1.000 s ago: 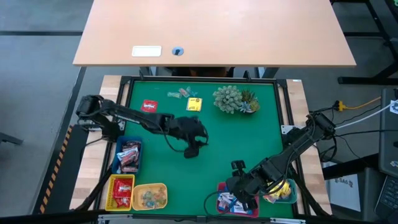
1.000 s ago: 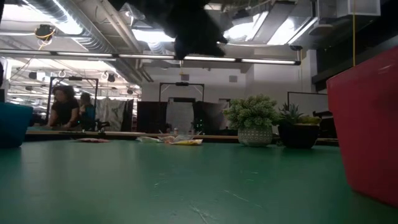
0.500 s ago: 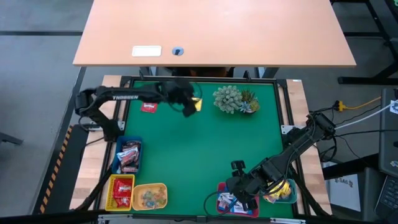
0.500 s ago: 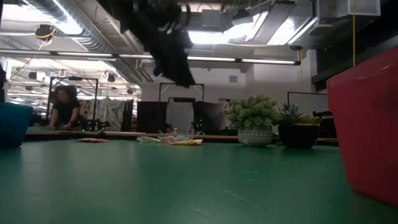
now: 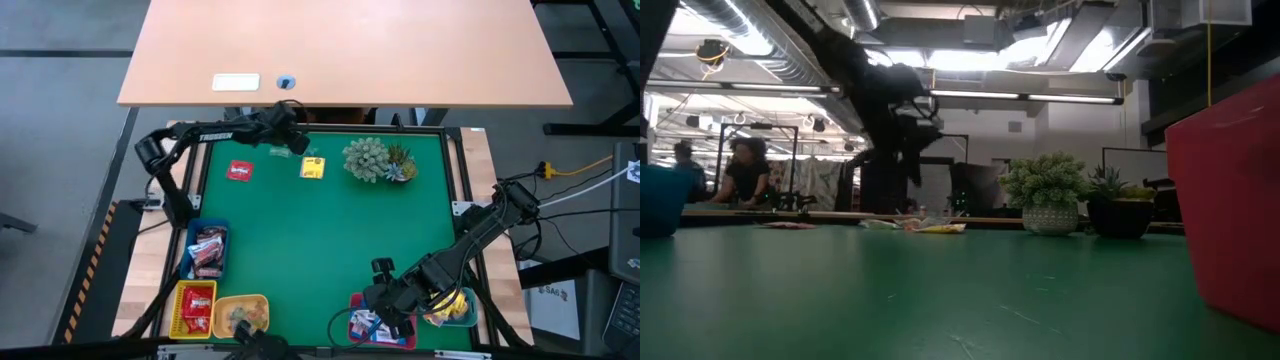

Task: Sort candy
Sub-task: Put the transparent candy into the orange bin

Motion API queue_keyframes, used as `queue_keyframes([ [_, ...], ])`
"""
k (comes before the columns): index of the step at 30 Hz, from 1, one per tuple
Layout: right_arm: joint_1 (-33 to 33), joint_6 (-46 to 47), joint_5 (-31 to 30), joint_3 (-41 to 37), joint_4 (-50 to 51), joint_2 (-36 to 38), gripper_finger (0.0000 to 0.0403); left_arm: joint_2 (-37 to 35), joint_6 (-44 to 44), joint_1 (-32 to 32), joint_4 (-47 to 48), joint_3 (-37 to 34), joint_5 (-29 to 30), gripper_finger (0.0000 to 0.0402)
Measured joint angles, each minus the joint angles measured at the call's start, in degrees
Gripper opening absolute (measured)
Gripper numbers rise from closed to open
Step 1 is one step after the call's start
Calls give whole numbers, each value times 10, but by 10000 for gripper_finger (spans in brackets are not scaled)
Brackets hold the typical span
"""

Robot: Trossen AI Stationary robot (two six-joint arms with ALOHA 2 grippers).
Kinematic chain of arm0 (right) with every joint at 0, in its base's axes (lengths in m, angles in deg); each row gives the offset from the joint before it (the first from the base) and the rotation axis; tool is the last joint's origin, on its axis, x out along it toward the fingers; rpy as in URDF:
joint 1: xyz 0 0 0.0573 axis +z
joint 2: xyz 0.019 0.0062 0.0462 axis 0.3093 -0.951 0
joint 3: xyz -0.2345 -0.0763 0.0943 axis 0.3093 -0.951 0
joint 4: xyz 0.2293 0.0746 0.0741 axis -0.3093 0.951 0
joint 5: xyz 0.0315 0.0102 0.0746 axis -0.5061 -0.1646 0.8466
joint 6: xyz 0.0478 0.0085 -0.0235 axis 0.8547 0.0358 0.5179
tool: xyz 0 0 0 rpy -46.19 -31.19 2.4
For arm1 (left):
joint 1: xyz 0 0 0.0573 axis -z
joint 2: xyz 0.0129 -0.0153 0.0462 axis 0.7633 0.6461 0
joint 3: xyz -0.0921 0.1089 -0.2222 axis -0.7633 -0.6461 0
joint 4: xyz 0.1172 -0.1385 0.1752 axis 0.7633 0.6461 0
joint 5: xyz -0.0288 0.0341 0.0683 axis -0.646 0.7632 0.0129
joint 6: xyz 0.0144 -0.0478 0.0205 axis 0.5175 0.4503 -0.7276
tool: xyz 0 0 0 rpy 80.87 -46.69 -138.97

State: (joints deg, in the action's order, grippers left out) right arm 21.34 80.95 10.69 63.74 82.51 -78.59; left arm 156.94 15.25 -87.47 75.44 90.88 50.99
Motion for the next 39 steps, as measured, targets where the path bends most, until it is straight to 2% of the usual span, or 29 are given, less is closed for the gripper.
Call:
queue_keyframes([
  [5, 0, 0, 0, 0, 0, 0, 195, 46, 35, -11, 1, 0, -26, 156],
  [13, 0, 0, 0, 0, 0, 0, 195, 88, 36, -9, -8, 0, -24, 153],
  [32, 0, 0, 0, 0, 0, 0, 195, 95, 35, -9, -5, 0, -11, 153],
  [39, 0, 0, 0, 0, 0, 0, 195, 95, 1, -9, 3, 0, -12, 153],
])
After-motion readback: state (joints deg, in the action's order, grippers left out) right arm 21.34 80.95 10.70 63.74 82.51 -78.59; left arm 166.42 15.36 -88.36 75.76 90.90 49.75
